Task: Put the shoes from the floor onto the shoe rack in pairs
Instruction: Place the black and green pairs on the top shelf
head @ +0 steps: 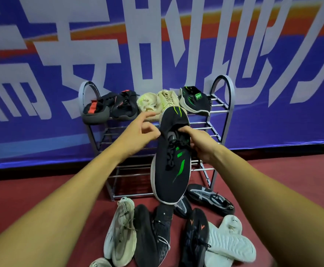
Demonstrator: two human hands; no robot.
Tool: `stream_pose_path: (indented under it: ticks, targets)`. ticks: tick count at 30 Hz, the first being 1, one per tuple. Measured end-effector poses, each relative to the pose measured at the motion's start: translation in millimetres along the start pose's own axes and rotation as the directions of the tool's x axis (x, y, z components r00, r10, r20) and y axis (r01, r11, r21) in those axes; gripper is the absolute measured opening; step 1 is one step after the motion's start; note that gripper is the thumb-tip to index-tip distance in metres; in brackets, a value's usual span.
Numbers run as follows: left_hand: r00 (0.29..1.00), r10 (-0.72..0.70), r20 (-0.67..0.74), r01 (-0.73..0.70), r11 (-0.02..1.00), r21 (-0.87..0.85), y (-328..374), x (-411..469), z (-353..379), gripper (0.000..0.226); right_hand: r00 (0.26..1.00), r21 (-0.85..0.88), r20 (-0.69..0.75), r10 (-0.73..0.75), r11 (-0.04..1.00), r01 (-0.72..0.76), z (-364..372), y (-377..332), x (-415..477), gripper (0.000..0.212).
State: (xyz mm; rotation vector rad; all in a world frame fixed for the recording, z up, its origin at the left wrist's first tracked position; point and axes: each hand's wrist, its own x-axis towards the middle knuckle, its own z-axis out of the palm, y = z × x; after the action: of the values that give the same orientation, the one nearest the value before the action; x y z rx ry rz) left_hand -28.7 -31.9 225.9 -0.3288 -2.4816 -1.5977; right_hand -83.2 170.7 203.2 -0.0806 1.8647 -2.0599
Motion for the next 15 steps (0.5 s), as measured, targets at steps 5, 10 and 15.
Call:
stream_pose_path:
  ticks: [5, 10, 15]
  targets:
    - [0.901, -0.390, 0.192, 0.399, 0.917, -0.010, -6, -4, -9, 0.038, 0.997, -0.003, -0.069, -0.025, 1.000, 0.025, 3, -9, 4, 0.023]
    - [0.832, -0.446, 0.330, 0.472, 0.882, 0.002, -13, -13, -16, 0.049, 0.990, 0.124, -0.123, -0.073, 0.988, 0.088, 13, -8, 7, 0.022]
    - [0.891, -0.396, 0.222, 0.450, 0.838, -0.309, -10, -10, -23, 0.046, 0.996, 0.204, -0.068, -0.055, 0.976, 0.068, 9, -14, 7, 0.030]
